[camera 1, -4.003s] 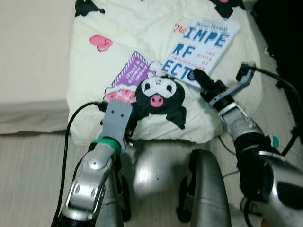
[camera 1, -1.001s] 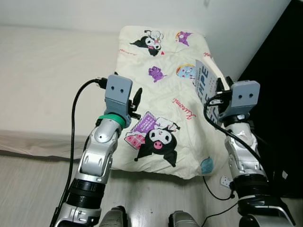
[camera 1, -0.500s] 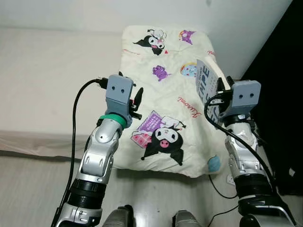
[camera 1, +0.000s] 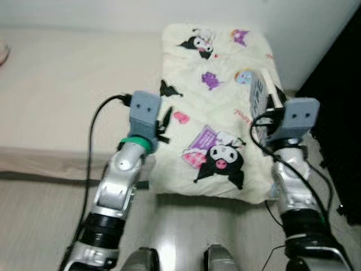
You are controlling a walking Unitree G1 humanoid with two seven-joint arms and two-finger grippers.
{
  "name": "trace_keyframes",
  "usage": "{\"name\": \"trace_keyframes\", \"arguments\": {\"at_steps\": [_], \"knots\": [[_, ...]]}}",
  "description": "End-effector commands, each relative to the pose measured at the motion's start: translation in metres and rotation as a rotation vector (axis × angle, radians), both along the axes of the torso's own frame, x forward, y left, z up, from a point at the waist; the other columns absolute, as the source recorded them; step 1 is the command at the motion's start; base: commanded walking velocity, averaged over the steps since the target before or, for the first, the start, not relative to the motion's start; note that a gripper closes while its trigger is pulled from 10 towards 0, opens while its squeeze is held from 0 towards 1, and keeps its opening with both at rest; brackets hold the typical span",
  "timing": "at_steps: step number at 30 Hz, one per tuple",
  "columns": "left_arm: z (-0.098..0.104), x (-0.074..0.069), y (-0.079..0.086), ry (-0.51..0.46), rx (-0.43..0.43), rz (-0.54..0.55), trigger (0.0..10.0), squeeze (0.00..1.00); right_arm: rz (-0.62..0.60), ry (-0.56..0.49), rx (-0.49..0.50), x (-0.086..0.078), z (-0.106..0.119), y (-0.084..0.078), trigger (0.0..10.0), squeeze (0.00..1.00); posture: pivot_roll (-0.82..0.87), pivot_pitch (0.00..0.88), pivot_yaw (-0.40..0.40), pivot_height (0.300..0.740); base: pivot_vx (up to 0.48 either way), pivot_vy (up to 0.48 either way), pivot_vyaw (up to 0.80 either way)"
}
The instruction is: Clean up the room
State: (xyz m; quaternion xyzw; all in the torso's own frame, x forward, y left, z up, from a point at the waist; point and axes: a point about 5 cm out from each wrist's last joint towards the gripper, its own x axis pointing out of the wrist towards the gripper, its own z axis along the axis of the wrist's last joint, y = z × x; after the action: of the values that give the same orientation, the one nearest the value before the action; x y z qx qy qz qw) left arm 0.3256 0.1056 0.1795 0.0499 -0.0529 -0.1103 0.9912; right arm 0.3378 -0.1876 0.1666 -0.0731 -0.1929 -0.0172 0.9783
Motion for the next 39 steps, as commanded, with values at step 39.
{"name": "trace_keyframes", "arguments": {"at_steps": [39], "knots": [[-0.0055, -0.0017, -0.0069, 0.017, 0.004, -0.030, 10.0, 0.00, -0.010, -0.025, 0.004, -0.0018, 0.0025, -0.0014, 10.0, 0.00, 0.00, 0.044, 0.056, 0.715, 0.000, 0.457, 0.00]]}}
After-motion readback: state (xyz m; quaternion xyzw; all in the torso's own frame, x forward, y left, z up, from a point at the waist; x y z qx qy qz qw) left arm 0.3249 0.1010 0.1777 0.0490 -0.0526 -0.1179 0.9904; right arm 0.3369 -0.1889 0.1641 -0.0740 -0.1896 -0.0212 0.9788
